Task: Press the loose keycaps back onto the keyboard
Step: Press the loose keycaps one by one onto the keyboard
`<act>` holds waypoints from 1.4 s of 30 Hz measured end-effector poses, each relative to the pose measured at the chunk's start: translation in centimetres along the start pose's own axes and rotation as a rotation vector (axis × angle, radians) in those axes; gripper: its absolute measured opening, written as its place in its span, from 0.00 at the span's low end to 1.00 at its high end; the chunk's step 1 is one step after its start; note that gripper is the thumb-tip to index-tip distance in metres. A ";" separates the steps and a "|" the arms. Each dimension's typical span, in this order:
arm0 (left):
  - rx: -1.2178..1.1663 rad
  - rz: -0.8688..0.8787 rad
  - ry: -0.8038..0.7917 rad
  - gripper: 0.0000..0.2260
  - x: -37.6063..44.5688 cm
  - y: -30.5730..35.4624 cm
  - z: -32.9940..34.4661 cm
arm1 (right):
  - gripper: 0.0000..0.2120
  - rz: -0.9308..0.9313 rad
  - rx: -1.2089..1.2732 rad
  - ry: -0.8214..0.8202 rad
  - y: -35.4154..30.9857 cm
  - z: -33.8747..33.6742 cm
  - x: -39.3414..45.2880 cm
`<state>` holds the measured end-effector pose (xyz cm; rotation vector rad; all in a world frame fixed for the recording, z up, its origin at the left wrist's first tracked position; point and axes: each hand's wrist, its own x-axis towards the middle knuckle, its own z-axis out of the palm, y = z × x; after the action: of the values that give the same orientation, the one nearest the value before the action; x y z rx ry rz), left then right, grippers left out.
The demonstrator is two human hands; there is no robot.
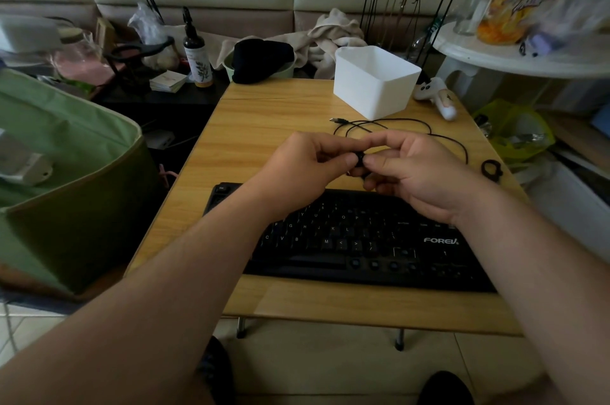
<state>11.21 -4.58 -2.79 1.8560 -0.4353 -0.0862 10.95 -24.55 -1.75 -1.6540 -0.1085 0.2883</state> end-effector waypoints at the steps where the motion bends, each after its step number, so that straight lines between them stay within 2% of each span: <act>1: -0.007 -0.012 0.006 0.12 0.0 0.1 0.0 | 0.10 -0.012 -0.019 0.009 0.0 0.0 -0.1; 7: -0.001 -0.085 0.023 0.06 -0.2 0.3 0.2 | 0.07 -0.123 -0.158 0.109 0.2 -0.3 -0.2; 11: 0.040 -0.167 0.074 0.06 0.0 -0.2 0.3 | 0.10 -0.213 -0.325 0.113 0.5 -0.4 -0.4; 17: -0.142 -0.307 0.119 0.04 0.3 0.1 0.8 | 0.13 -0.372 -0.749 0.239 0.5 0.0 -0.8; 28: -0.114 -0.299 0.092 0.02 0.2 0.4 0.9 | 0.11 -0.553 -0.878 0.263 -0.1 0.7 -1.3; 32: -0.055 -0.313 0.069 0.06 0.1 0.5 0.8 | 0.13 -0.565 -0.907 0.298 0.0 0.5 -1.3; 38: 0.065 -0.305 0.073 0.07 0.1 0.5 0.8 | 0.10 -0.567 -0.970 0.236 -0.1 0.4 -1.3; 42: 0.240 -0.253 0.054 0.08 0.0 0.1 0.4 | 0.08 -0.395 -0.930 0.147 0.1 -0.5 -1.2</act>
<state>11.06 -4.94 -2.84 2.1383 -0.1766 -0.1608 9.95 -25.31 -1.66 -2.5060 -0.5097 -0.2347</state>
